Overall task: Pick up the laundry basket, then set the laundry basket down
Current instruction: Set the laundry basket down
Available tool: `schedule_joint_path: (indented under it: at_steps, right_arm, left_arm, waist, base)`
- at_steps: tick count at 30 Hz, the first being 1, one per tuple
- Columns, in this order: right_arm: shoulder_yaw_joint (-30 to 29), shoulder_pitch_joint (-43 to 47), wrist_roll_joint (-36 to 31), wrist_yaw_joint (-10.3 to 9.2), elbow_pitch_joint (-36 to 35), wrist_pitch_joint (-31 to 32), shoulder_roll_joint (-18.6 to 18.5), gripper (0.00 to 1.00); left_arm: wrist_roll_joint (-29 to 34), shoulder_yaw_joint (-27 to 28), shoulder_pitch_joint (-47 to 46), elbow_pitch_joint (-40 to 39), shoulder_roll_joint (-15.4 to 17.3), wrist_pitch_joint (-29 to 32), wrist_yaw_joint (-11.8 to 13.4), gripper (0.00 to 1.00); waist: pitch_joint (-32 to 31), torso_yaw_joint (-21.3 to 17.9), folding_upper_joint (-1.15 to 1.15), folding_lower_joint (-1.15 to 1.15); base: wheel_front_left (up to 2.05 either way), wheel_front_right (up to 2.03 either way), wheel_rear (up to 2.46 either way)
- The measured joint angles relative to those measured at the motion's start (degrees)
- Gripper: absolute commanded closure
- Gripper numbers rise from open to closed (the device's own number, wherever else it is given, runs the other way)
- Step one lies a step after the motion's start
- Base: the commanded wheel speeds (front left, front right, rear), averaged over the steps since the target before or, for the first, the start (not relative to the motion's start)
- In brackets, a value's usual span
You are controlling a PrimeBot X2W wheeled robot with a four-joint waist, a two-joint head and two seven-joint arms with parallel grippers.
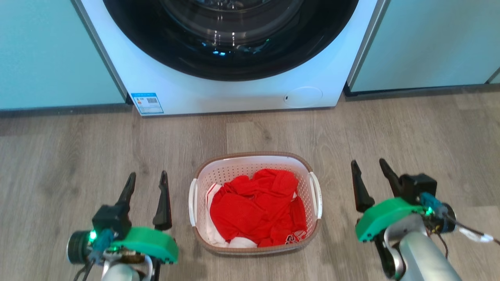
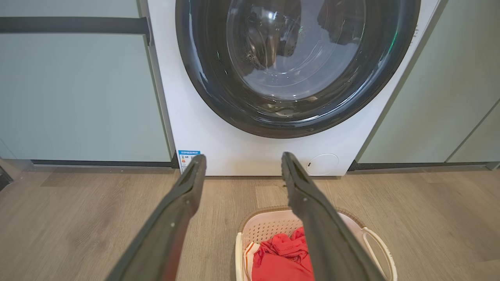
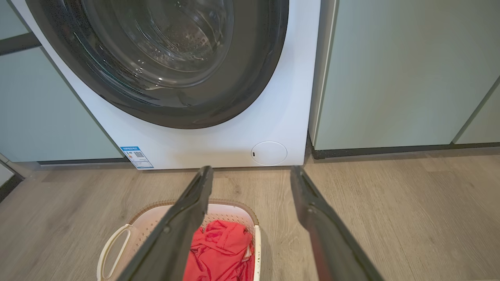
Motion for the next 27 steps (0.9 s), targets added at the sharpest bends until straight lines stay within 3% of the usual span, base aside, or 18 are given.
schedule_joint_path:
  at_steps: [11, 27]
  right_arm:
    - [-1.43, 9.48, -0.24, 0.00, -10.46, 0.00, 0.21, 0.00]
    - [-3.59, 13.40, -1.76, 0.00, -12.46, 0.00, 0.82, 0.00]
  left_arm:
    - [0.51, 2.25, 7.89, -5.71, -0.11, 0.01, 0.21, 0.00]
    - [0.82, 3.39, 10.70, -7.81, -0.12, 0.01, 0.21, 0.00]
  waist:
    - [-2.47, -0.27, 0.00, 0.00]
    - [-4.83, -0.78, -0.01, 0.01]
  base:
    - [0.00, 0.00, 0.00]
    - [0.00, 0.00, 0.00]
